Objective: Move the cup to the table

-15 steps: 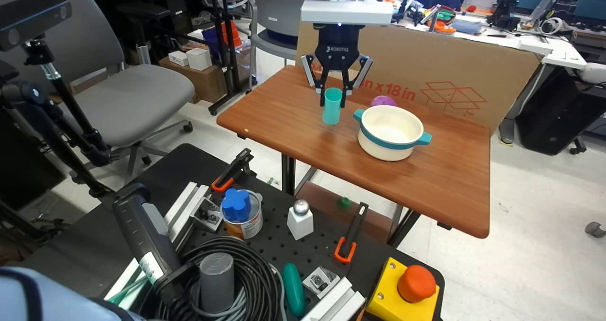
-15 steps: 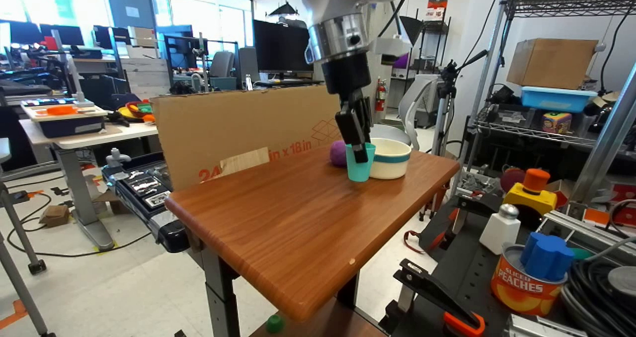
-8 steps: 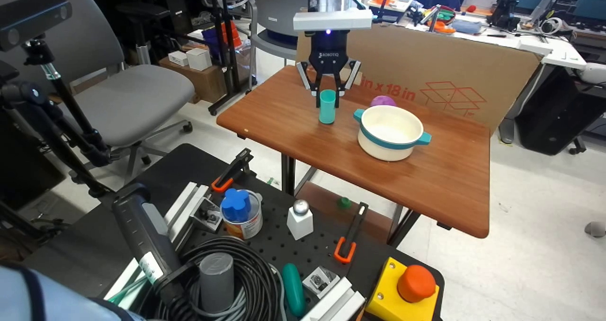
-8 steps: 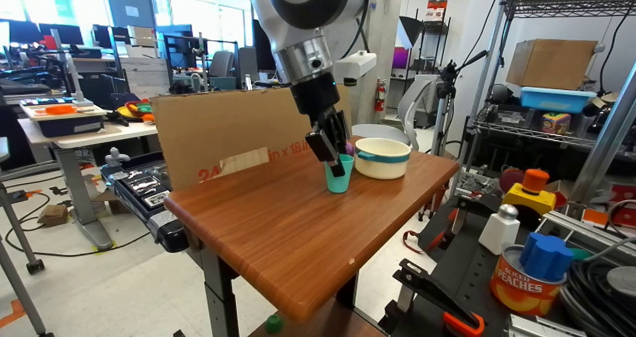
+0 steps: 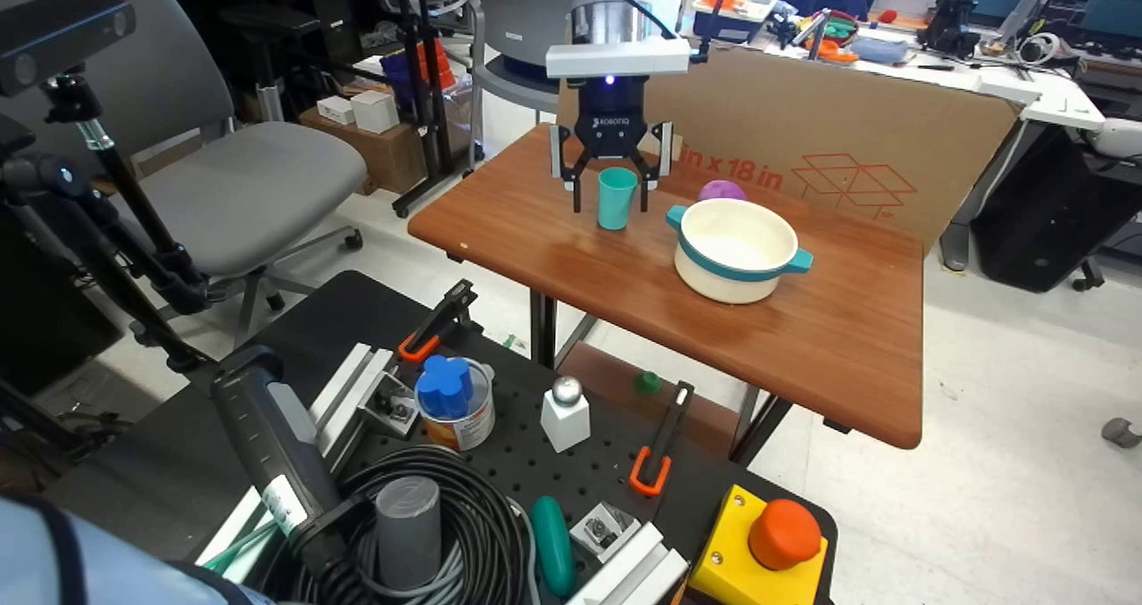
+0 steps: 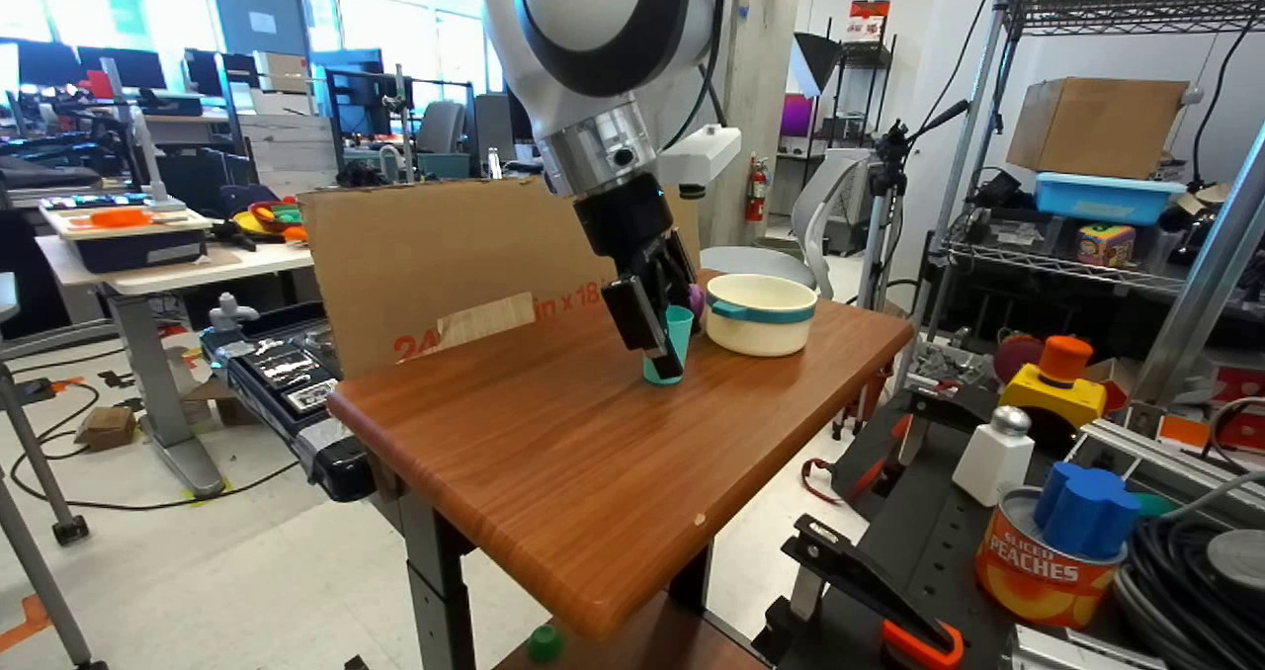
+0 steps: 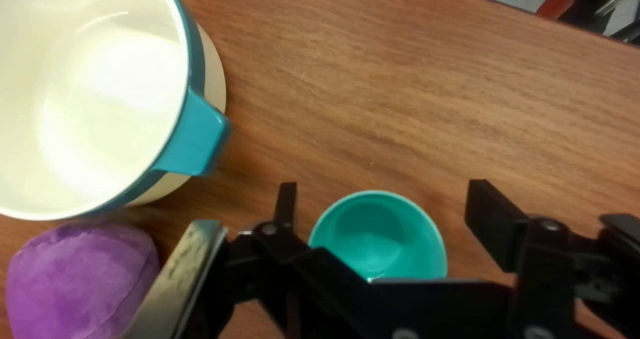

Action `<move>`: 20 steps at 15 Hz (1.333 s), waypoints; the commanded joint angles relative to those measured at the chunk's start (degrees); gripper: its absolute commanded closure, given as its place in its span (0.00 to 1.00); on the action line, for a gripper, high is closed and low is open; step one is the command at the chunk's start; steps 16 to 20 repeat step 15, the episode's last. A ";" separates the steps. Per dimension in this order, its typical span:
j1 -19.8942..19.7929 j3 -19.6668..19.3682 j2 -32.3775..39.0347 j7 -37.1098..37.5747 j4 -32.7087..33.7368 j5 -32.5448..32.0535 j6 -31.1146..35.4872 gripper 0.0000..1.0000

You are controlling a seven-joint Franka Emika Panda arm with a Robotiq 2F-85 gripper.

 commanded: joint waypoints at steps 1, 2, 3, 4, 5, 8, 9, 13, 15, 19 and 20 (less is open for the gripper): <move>0.78 0.30 -4.48 -0.64 -5.71 -2.21 2.84 0.00; 0.97 0.45 -5.77 -0.47 -7.31 -2.61 3.63 0.00; 1.01 0.76 -7.87 -0.37 -9.88 -2.76 5.13 0.00; 1.04 1.01 -10.05 -0.25 -12.53 -2.71 6.35 0.00; 1.11 1.17 -12.79 0.18 -15.60 -2.72 8.05 0.00; 0.95 0.83 -20.31 3.73 -23.14 -2.28 13.44 0.00; 0.42 0.74 -23.03 5.18 -25.35 -1.06 14.73 0.00; 0.32 1.23 -21.18 4.48 -22.38 -0.93 12.06 0.00; 0.43 1.24 -20.26 4.48 -22.01 -0.93 12.07 0.00; 0.43 1.24 -20.26 4.48 -22.01 -0.93 12.07 0.00; 0.43 1.24 -20.26 4.48 -22.01 -0.93 12.07 0.00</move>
